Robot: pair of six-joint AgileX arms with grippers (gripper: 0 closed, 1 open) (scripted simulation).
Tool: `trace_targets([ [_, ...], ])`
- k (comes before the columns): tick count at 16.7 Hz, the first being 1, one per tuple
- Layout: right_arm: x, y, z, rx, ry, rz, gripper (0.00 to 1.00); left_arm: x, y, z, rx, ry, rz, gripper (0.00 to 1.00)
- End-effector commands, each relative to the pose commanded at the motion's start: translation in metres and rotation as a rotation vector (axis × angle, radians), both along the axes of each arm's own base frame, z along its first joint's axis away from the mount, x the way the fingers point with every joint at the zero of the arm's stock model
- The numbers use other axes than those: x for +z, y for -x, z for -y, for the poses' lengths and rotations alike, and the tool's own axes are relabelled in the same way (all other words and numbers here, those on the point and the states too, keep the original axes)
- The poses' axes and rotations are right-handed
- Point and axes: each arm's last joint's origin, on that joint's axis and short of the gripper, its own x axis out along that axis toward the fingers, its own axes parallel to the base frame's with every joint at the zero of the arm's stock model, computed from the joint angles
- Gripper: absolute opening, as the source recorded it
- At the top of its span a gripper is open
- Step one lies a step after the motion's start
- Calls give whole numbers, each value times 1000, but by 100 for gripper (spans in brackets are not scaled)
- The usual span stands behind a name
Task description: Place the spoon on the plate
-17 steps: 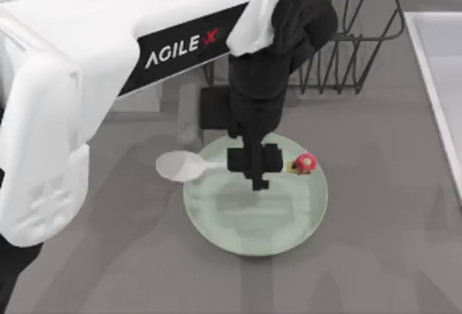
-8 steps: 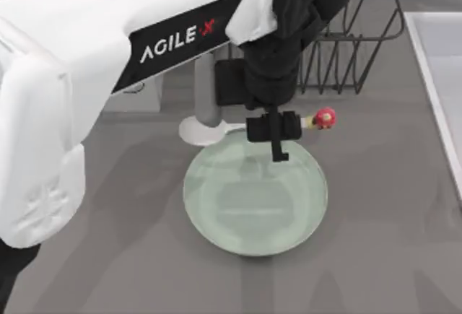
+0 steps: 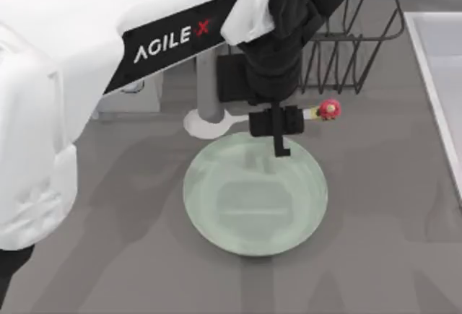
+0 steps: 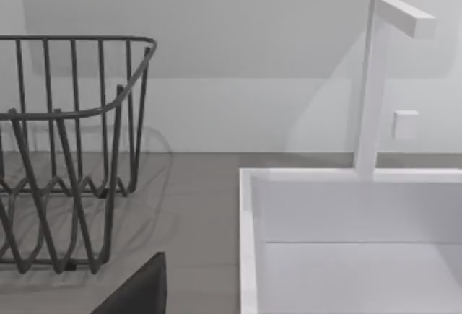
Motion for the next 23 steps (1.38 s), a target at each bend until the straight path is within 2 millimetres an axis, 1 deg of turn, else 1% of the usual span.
trace_targets([
  [4,0,0,0,0,0,0,100,-18,8,-4,-17,-38,-88,0],
  [10,0,0,0,0,0,0,100,-64,21,-9,-33,-137,-258,0],
  [11,0,0,0,0,0,0,100,-68,21,-9,-33,-145,-271,0],
  [15,0,0,0,0,0,0,100,-68,21,-9,-33,-145,-271,0],
  [23,0,0,0,0,0,0,100,-68,21,-9,-33,-145,-271,60],
])
